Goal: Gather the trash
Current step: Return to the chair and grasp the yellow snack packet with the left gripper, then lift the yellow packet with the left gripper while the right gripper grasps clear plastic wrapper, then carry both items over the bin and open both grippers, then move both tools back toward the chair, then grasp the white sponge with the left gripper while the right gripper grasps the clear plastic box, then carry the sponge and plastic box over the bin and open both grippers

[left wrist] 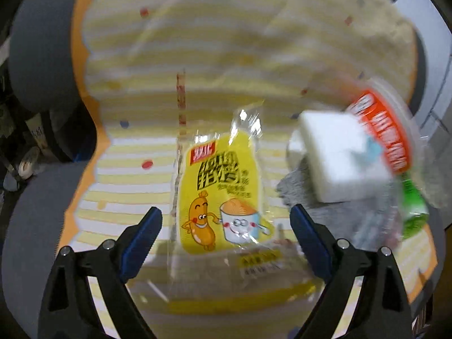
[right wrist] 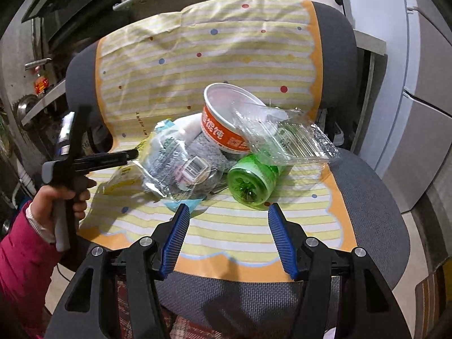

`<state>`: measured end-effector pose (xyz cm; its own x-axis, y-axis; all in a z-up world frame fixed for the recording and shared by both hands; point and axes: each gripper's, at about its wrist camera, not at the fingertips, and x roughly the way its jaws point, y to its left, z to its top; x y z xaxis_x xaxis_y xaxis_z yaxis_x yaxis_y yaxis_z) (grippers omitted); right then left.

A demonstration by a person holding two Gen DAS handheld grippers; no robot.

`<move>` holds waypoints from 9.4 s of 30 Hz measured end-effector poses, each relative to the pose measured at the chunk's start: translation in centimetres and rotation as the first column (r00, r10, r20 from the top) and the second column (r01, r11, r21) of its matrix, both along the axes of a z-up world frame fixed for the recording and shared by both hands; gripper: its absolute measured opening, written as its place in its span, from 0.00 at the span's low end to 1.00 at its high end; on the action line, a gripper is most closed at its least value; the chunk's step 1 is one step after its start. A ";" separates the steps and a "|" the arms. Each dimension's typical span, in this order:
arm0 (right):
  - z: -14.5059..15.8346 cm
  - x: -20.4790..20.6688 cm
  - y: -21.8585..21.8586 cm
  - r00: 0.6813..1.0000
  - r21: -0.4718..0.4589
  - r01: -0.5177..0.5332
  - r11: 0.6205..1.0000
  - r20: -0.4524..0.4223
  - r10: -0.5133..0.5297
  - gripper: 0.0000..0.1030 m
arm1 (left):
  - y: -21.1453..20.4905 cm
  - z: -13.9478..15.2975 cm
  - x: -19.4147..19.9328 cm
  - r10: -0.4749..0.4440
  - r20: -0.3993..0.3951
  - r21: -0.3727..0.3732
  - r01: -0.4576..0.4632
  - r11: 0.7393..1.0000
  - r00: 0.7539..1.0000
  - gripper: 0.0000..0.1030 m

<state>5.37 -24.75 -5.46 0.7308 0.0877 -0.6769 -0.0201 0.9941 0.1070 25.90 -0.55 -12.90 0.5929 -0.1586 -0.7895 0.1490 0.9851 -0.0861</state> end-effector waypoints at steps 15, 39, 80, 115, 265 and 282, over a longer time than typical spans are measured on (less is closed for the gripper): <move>-0.1 0.8 2.6 0.997 0.000 -0.078 0.997 0.011 0.078 0.57 | 3.6 1.7 -5.5 0.025 0.054 -0.084 -0.020 0.996 0.998 0.29; -8.2 8.4 1.9 0.991 0.398 -0.068 0.915 -0.077 0.107 0.57 | 3.2 3.3 -13.5 -0.014 0.077 -0.087 0.020 0.996 0.997 0.31; 2.9 -25.8 -16.1 0.822 0.061 0.557 0.829 0.102 -0.560 0.00 | -25.1 5.1 -27.8 -0.647 0.251 -0.111 0.686 0.719 0.720 0.31; -0.4 -31.9 -23.1 0.652 0.144 0.739 0.658 0.096 -0.752 0.14 | -36.4 0.0 -34.0 -0.908 0.091 -0.083 0.912 0.402 0.409 0.38; -3.9 9.6 -19.5 0.920 0.660 0.320 0.680 -0.045 -0.390 0.06 | -6.9 6.6 -9.8 -0.119 0.262 -0.034 0.133 0.991 0.958 0.64; 2.7 -16.0 -17.6 0.740 0.167 0.607 0.777 0.238 -0.629 0.07 | -18.3 6.4 -22.1 -0.450 0.298 -0.059 0.487 0.871 0.841 0.64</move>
<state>-10.64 -42.31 -2.80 0.7904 -0.4058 -0.4589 0.5574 0.7872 0.2640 3.81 -18.82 -6.49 0.6057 -0.5596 -0.5657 0.6256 0.7742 -0.0961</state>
